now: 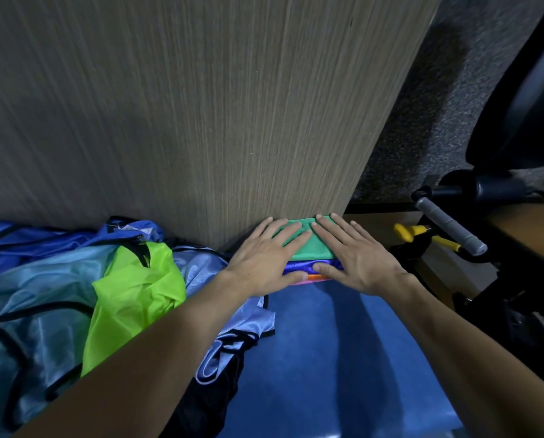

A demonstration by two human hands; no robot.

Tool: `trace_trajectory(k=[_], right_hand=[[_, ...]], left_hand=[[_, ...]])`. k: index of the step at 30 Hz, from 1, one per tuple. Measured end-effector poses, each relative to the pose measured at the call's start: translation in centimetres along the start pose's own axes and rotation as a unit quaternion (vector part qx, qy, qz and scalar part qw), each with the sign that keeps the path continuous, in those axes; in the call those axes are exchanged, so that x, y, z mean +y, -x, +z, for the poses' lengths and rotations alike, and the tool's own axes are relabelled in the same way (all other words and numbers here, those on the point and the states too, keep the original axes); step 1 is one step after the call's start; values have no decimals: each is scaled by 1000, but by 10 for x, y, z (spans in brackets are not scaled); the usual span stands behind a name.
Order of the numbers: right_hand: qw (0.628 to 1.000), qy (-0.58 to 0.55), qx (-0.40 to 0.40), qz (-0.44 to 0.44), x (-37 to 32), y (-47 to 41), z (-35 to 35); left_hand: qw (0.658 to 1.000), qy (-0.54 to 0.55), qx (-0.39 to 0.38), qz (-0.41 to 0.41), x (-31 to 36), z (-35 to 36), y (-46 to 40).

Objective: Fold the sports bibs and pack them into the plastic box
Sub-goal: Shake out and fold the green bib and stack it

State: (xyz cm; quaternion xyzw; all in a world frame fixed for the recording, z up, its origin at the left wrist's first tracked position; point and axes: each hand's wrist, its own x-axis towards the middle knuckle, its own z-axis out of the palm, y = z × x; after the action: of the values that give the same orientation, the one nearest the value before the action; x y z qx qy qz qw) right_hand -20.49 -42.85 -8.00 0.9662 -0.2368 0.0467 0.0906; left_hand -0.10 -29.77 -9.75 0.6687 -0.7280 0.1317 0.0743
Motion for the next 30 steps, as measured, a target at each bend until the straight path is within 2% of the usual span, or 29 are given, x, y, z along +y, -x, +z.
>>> trace_trajectory(k=[4,12,19,30], right_hand=[[1000,9,-23,-8,0,0,-3],[998,44,35,7,-10,1,-3],[997,57,35,36,-20,5,-4],[996,47,51,59,-35,9,-10]], left_hand=[[1000,-3,1,-8,-4,0,8],[999,9,-39,-10,-4,-14,10],[996,19,-81,-20,2,-20,10],[999,16,-41,-14,6,-45,29]])
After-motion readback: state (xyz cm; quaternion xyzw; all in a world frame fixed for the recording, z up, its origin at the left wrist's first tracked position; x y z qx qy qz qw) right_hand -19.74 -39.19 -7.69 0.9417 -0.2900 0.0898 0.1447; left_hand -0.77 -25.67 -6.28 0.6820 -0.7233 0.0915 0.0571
